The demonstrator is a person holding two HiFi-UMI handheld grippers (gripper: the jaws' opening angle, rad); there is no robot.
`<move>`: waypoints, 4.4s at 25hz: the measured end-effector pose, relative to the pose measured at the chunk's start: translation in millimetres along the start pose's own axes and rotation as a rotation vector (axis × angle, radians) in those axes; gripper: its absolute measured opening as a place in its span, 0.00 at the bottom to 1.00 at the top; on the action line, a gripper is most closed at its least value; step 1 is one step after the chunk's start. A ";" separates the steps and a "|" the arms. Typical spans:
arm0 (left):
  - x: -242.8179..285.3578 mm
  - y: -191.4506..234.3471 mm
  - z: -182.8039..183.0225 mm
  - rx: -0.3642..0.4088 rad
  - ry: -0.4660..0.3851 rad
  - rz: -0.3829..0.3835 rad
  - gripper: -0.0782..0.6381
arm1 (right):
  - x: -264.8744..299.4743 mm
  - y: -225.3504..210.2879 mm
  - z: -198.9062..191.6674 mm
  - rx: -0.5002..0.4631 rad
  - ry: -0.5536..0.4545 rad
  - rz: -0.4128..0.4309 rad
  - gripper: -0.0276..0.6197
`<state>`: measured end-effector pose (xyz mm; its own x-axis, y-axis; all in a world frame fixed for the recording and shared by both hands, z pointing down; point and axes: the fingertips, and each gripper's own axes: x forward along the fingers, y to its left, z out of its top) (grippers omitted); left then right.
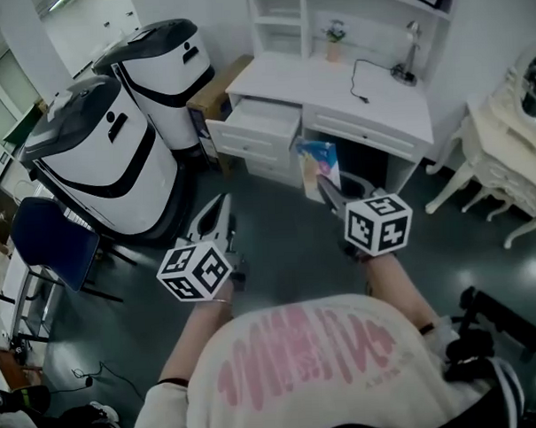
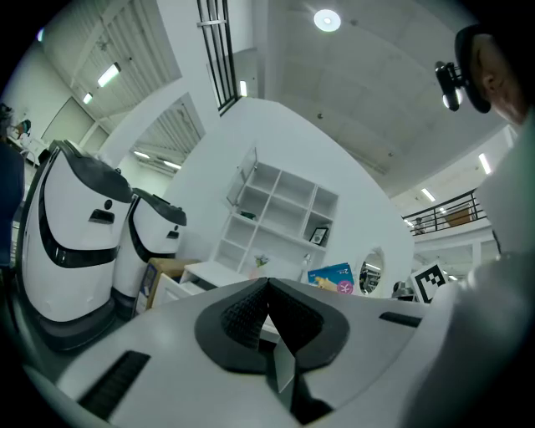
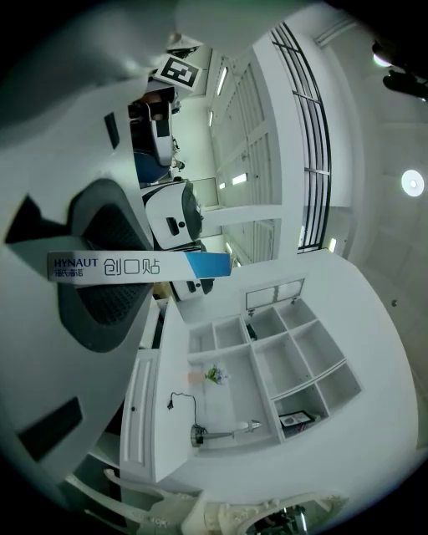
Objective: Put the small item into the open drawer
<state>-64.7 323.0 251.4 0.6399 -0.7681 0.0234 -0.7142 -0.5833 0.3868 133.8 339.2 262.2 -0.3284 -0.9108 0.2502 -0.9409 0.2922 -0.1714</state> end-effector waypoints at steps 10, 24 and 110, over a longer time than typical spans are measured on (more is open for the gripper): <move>29.2 16.1 -11.1 -0.030 0.029 0.013 0.15 | 15.8 -23.9 -28.3 0.065 0.047 0.013 0.19; 87.9 56.8 -20.3 -0.034 0.066 0.013 0.15 | 74.0 -53.8 -32.0 0.087 0.071 -0.004 0.19; 379.7 358.5 -40.6 -0.237 0.246 0.176 0.15 | 546.0 -228.7 -103.9 0.087 0.655 0.058 0.18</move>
<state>-66.3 -167.0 436.3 0.5829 -0.7479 0.3177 -0.7521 -0.3486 0.5593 161.0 -194.6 537.0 -0.3870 -0.5201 0.7614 -0.9189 0.2859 -0.2718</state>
